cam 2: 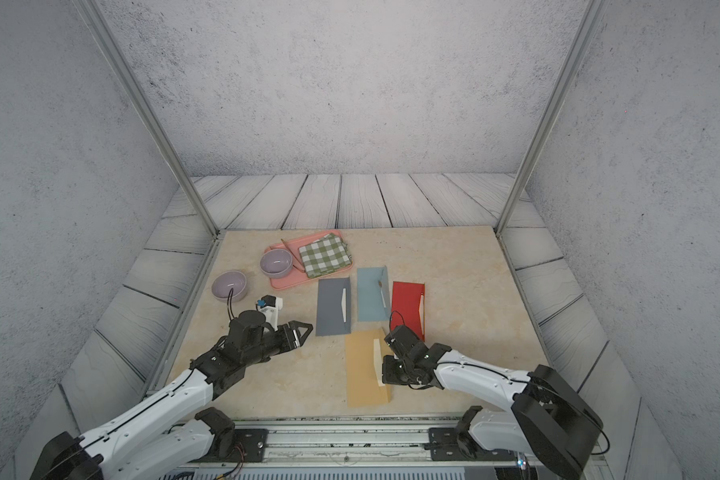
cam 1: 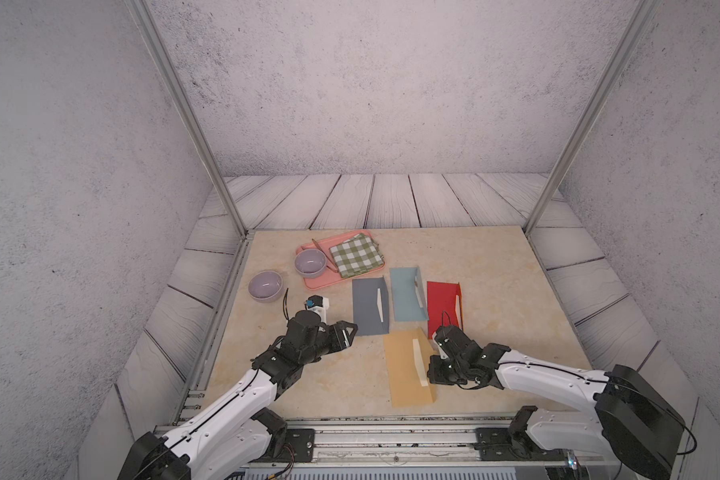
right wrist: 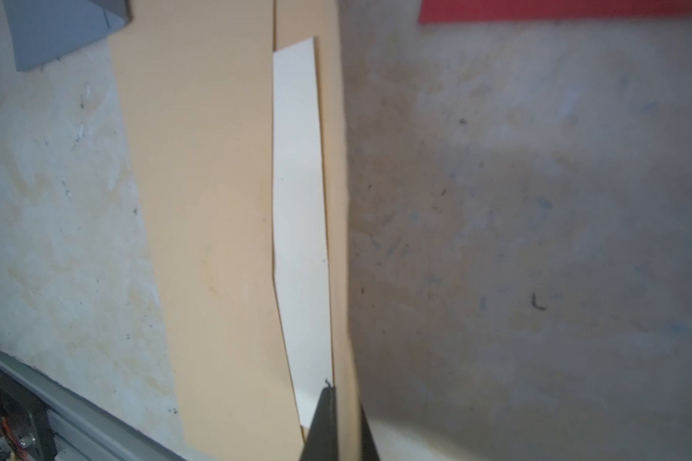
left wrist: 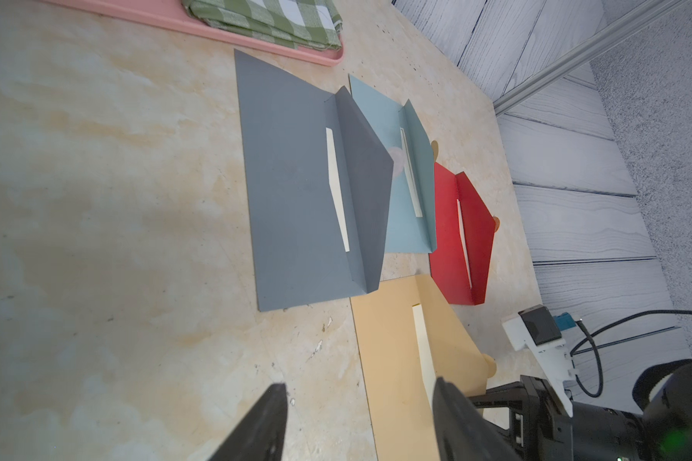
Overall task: Open the envelope
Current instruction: Place the envelope at the center of the board.
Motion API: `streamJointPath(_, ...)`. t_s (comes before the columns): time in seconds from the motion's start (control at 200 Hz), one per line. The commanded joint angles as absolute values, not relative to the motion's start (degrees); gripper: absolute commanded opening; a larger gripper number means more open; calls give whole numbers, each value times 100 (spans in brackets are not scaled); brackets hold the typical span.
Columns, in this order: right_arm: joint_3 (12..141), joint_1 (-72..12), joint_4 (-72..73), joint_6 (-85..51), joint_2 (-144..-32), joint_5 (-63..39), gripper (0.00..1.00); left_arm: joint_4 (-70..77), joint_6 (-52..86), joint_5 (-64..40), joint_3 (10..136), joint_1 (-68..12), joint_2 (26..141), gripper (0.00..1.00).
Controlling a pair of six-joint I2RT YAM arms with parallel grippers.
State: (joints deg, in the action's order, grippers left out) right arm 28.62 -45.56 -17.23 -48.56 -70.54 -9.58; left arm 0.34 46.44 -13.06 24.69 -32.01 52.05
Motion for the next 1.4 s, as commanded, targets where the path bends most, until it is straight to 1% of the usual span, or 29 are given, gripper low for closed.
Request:
streamJointPath(0.0, 2922, -4562, -1924, -4808, -6985, -1040, 5, 143, 4541, -1192, 2540, -3199, 5177, 62)
streamJointPath(0.175, 2912, -4562, -2065, -4790, -6924, -1036, 4, 254, 4587, -1117, 2506, -3204, 5143, 62)
streamJointPath(0.325, 3071, -4570, -1996, -4751, -7232, -1318, 4, 198, 4579, -1126, 2514, -3199, 5059, 62)
streamJointPath(0.555, 3089, -4566, -2109, -4795, -7165, -1149, 9, 76, 4503, -945, 2453, -3190, 4779, 62)
streamJointPath(0.631, 3131, -4570, -2103, -4742, -7151, -1173, 14, 114, 4442, -875, 2398, -3190, 4674, 62)
streamJointPath(0.716, 3137, -4571, -2115, -4730, -6997, -1113, 16, 95, 4298, -767, 2389, -3186, 4518, 63)
streamJointPath(0.736, 3135, -4571, -2130, -4729, -6928, -1070, 18, 80, 4263, -729, 2399, -3190, 4475, 64)
streamJointPath(0.781, 3151, -4574, -2191, -4702, -6742, -947, 26, 43, 4151, -628, 2412, -3190, 4388, 65)
streamJointPath(0.846, 3218, -4570, -2453, -4707, -6331, -503, 33, -17, 3948, -456, 2470, -3182, 4285, 66)
streamJointPath(0.936, 3323, -4570, -2782, -4666, -5648, 281, 50, -89, 3612, -113, 2577, -3182, 4197, 69)
streamJointPath(1.016, 3467, -4561, -3089, -4516, -5068, 1413, 60, -65, 3330, 292, 2692, -3174, 4233, 74)
streamJointPath(1.076, 3531, -4562, -3131, -4306, -4742, 2410, 64, -49, 3177, 730, 2818, -3173, 4351, 78)
streamJointPath(1.126, 3538, -4563, -3022, -4046, -4544, 3270, 68, 18, 2980, 1072, 2949, -3164, 4520, 84)
streamJointPath(1.201, 3342, -4553, -2381, -3461, -4353, 4515, 75, 89, 2708, 1528, 3236, -3119, 4901, 95)
streamJointPath(1.246, 3122, -4524, -1687, -2851, -4340, 5231, 77, 58, 2580, 1778, 3470, -3051, 5188, 100)
streamJointPath(1.286, 2923, -4466, -829, -2131, -4421, 5742, 77, 3, 2547, 1987, 3687, -2956, 5417, 99)
streamJointPath(1.341, 2785, -4299, 87, -1236, -4625, 5840, 77, 30, 2443, 2143, 3934, -2810, 5746, 99)
streamJointPath(1.396, 2826, -3968, 440, -780, -4925, 5649, 79, 51, 2419, 2188, 4119, -2604, 6000, 99)
